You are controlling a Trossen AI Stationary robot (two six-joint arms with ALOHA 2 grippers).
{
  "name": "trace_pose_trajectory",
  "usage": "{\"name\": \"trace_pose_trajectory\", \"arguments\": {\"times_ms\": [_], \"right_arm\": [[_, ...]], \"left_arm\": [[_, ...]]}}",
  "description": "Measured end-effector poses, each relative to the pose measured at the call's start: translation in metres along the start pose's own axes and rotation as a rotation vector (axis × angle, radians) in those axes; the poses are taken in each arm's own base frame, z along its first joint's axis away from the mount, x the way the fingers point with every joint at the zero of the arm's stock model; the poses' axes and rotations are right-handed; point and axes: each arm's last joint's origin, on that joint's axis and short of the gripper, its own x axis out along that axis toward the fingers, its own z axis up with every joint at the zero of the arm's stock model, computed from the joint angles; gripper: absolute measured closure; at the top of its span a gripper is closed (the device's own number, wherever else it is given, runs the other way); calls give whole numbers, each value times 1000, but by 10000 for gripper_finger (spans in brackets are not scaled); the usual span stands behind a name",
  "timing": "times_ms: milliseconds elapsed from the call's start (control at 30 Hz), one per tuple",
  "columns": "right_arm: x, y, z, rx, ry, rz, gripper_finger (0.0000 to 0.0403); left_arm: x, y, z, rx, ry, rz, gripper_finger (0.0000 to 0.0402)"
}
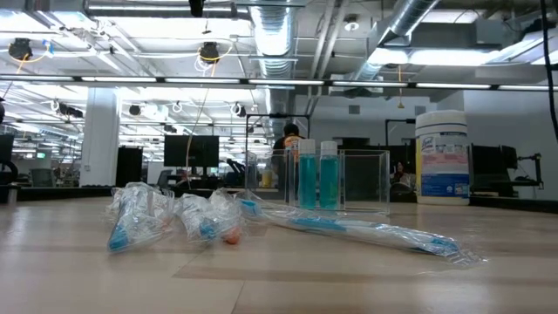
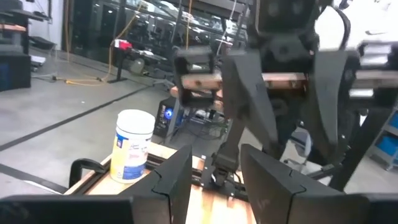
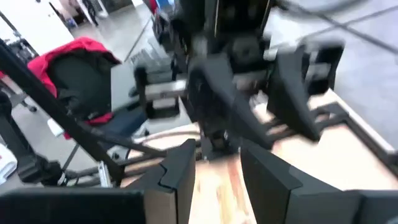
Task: Pick & Place toothbrushing station
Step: Put the left orange toothbrush into the transparent organizer
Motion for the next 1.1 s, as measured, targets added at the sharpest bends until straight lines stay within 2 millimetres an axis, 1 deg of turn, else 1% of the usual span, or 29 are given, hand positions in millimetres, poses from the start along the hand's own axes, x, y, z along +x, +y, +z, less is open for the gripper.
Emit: {"name": "trace_pose_trajectory", "arguments": {"times_ms": [133, 200, 400, 500, 633, 700, 767, 1100], "right_arm": [[-2, 3, 7, -29, -27, 9, 284], [-3, -1, 7, -48, -19, 1, 284], [-6, -21, 5, -45, 32, -40, 284], [-8, -30, 0, -53, 110, -27, 284], [-1, -46, -8, -5, 179, -1, 285], [-3, -52, -6, 12, 180, 21, 285], [-8, -55, -2, 12, 162, 29, 285], [-13, -60, 4, -32, 120, 27, 285]], "left_arm": [[0, -1, 0, -5, 6, -18, 270], [0, -1, 0, -6, 5, -19, 270], [0, -1, 0, -7, 7, -26, 270], [0, -2, -1, -26, 22, -75, 270], [0, -4, -1, -25, 43, -148, 270], [-1, -5, -2, -20, 55, -187, 270], [-1, -6, -2, -20, 60, -202, 270], [1, -2, -3, 24, 58, -181, 270]]}}
